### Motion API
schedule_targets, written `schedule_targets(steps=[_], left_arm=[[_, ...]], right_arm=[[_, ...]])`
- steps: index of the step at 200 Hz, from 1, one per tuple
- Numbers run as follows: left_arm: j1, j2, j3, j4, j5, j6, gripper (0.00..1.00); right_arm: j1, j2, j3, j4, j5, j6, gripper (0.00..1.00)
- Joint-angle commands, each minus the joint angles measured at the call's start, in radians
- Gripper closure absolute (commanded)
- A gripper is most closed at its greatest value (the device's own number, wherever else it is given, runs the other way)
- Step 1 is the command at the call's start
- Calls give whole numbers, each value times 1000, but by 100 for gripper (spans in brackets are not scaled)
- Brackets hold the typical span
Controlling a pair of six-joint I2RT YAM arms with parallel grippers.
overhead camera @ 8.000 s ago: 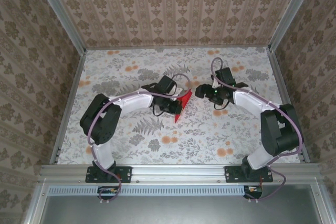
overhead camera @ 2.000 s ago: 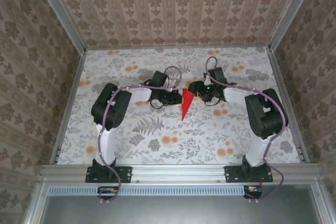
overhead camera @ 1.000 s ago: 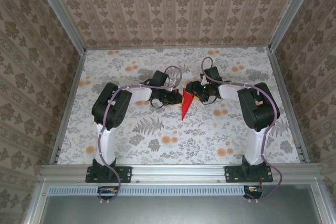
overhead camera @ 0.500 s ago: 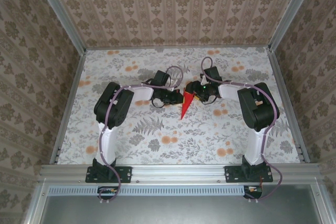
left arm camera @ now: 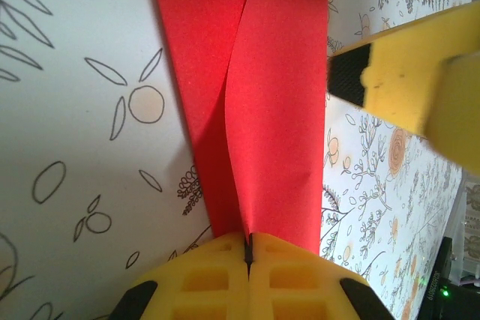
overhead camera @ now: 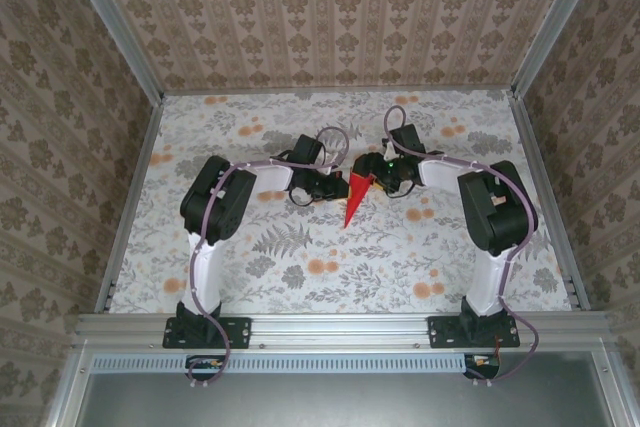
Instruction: Fold a paper plane with a square sheet of paper (fold left side to right side)
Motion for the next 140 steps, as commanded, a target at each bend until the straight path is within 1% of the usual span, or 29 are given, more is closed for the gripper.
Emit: schedule_targets(steps=[1,11,20,37,50,59,70,86,140], left_arm=[[-5,28,14,-34,0,30,98],[-5,28,14,-36,0,30,98],[-5,27,16,-36,2,30,98],[-5,25,20,-39,1,33,98],[-5,25,23,-41,1,33,98],[-5,28,23,-42,1,34,98],[-6,31,23,-42,1,33,98],[-8,33,24,-42,0,33,98],[-12,34,30,-59,-9,41,98]], right_arm=[[-14,-80,9,-61,42,-34,29],[-16,-95,8,-75,49,-42,31],[-18,-102,5,-80,53,-47,36],[-19,-88,18,-78,25,-48,54],[-16,-63,32,-69,3,-37,65],[-13,-44,41,-62,-3,-32,72],[-9,-25,55,-61,-5,-30,79],[-2,-4,73,-70,4,-35,83],[11,62,100,-95,12,-53,84]])
